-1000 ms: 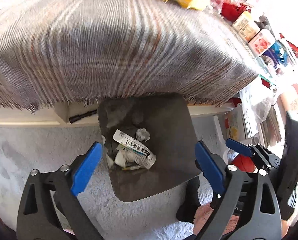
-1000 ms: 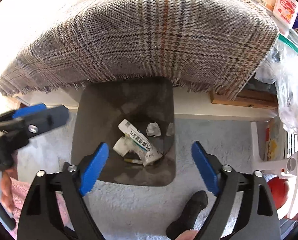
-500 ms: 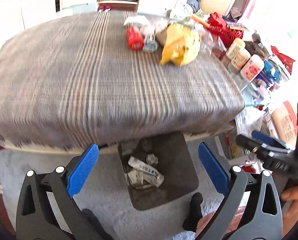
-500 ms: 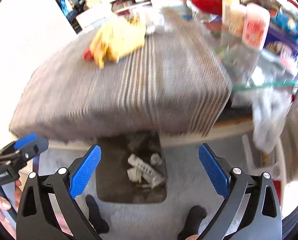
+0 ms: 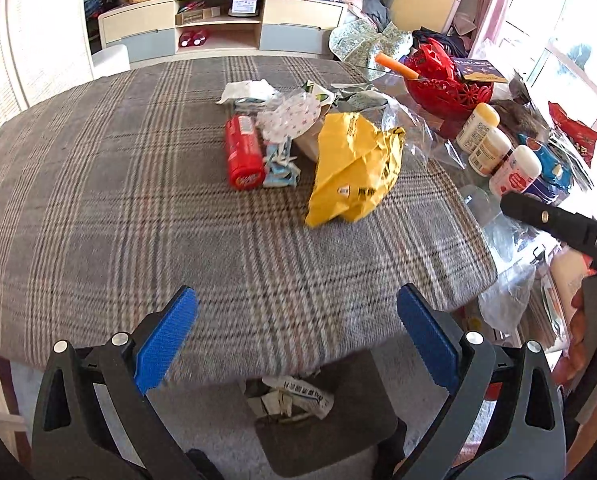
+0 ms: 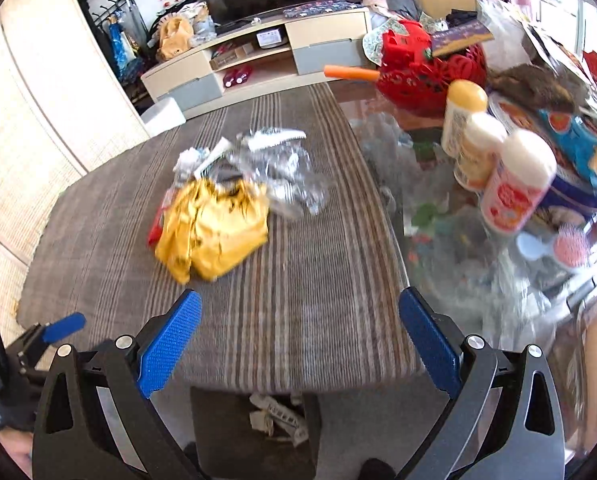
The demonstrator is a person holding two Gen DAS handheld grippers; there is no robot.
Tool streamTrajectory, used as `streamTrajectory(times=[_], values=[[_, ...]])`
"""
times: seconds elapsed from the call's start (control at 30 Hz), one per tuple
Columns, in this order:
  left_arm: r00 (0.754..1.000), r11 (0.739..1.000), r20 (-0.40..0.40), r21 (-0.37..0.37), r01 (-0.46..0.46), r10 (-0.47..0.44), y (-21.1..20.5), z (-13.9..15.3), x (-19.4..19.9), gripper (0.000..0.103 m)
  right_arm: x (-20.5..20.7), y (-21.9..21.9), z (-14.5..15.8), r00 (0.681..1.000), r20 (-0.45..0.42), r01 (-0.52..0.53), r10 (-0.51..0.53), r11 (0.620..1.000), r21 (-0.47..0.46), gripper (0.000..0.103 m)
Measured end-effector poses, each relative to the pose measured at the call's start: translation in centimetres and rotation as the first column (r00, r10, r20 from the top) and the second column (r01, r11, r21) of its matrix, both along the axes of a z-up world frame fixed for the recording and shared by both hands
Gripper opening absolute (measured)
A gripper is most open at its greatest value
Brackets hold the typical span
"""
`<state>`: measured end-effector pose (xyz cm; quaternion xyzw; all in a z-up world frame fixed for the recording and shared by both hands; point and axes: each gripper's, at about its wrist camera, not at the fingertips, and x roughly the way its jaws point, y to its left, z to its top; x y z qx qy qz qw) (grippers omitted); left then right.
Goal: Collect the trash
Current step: 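Grasp the yellow paper bag with the left tool while the right tool grasps the clear plastic bag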
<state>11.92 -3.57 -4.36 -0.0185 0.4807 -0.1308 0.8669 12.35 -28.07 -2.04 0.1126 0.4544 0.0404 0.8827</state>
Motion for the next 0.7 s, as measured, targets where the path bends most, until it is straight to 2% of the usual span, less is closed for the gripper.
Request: streamTrajectory(times=[0.2, 0.47, 0.57, 0.7], values=[[1.0, 1.0, 0.01, 0.023, 0.011, -0.011, -2.3, 0.0, 4.0, 0.095, 5.7, 0.3, 1.4, 1.0, 0.016, -0.003, 0.003, 1.0, 0.006, 0.099], [0.999, 0.999, 0.022, 0.015, 0.034, -0.034, -4.6, -0.6, 7.8, 0.095, 10.8, 1.3, -0.5, 0.999, -0.033, -0.031, 0.033, 0.998, 0.055, 0.099], [0.999, 0.999, 0.025, 0.009, 0.037, -0.037, -5.0, -1.0, 8.5, 0.095, 11.5, 1.4, -1.9, 0.998, -0.056, -0.038, 0.042, 0.997, 0.061, 0.095], [0.998, 0.998, 0.022, 0.037, 0.056, -0.057, -6.1, -2.0, 9.4, 0.095, 12.2, 0.8, -3.2, 0.997, -0.075, -0.029, 0.034, 0.997, 0.066, 0.081]])
